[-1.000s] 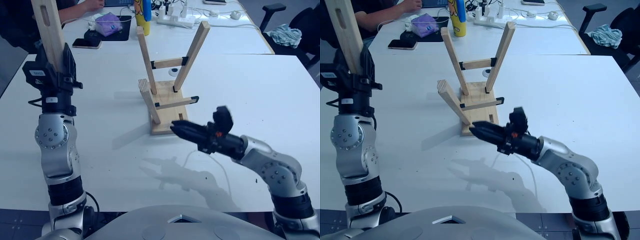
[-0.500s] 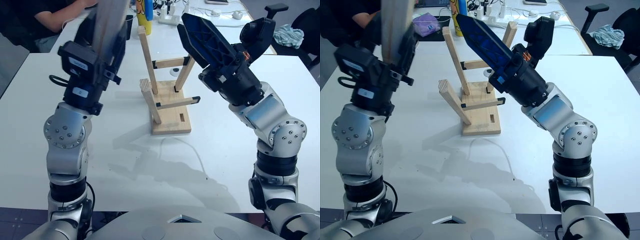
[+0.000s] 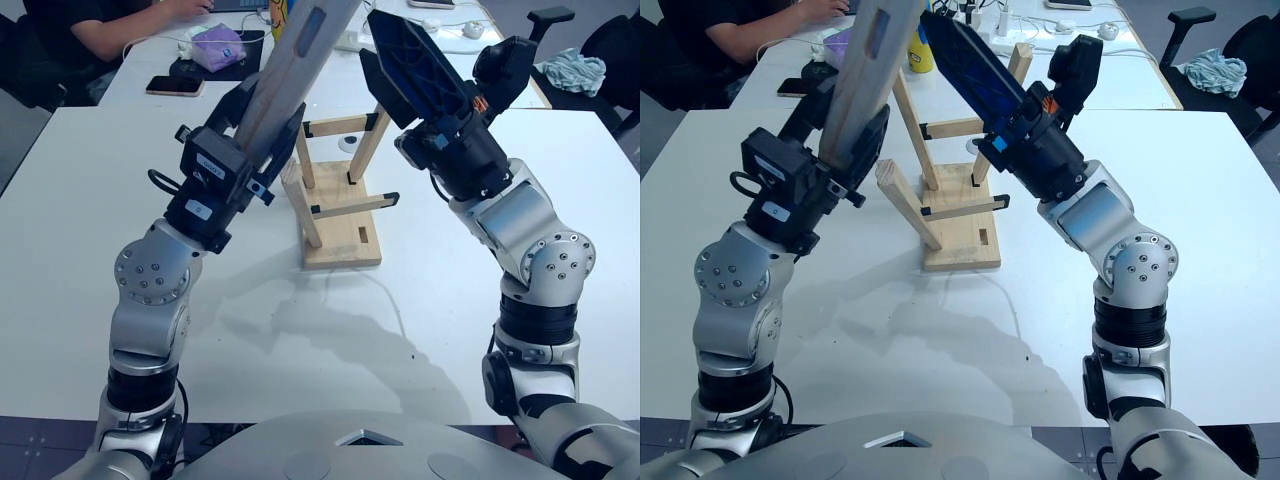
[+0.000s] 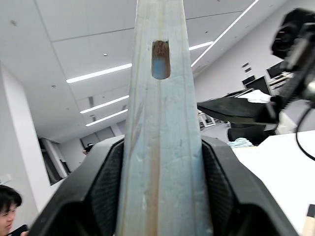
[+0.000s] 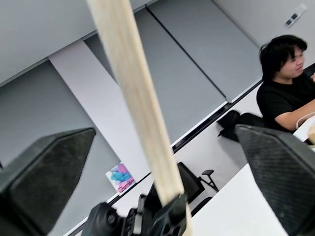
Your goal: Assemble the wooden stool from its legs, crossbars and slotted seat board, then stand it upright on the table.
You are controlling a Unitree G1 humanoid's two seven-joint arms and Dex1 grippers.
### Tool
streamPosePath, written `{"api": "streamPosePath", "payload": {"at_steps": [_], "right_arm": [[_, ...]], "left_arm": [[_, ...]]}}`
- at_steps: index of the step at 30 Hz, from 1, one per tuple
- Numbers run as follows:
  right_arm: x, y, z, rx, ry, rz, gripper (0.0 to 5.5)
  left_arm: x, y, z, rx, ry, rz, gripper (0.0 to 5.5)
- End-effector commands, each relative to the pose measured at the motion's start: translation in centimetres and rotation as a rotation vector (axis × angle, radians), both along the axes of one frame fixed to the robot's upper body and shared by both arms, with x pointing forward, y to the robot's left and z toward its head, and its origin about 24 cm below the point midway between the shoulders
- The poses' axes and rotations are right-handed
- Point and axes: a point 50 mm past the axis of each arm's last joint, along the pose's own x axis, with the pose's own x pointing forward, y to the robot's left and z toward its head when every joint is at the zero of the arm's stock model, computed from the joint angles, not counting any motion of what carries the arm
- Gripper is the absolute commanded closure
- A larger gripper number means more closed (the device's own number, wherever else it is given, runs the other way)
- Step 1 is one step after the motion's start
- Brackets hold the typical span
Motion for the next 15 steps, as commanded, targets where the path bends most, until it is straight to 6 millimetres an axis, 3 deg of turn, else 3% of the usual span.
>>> {"api": "streamPosePath", "payload": {"at_steps": [1,8,15], "right_arm": [[0.2,0.1,0.7,0.012,-0.029,-0.004,0.1],[0.4,0.2,1.6,0.044,-0.043,0.008,0.1],[0.6,0.4,1.5,0.036,-0.035,-0.003,1.11]], "left_arm": [[-0.2,-0.1,-0.5,0.037,0.01,-0.021,3.43],[-0.3,-0.1,-1.4,0.083,0.026,-0.031,3.43],[-0.4,-0.2,-2.2,0.118,0.047,-0.042,3.43]]}}
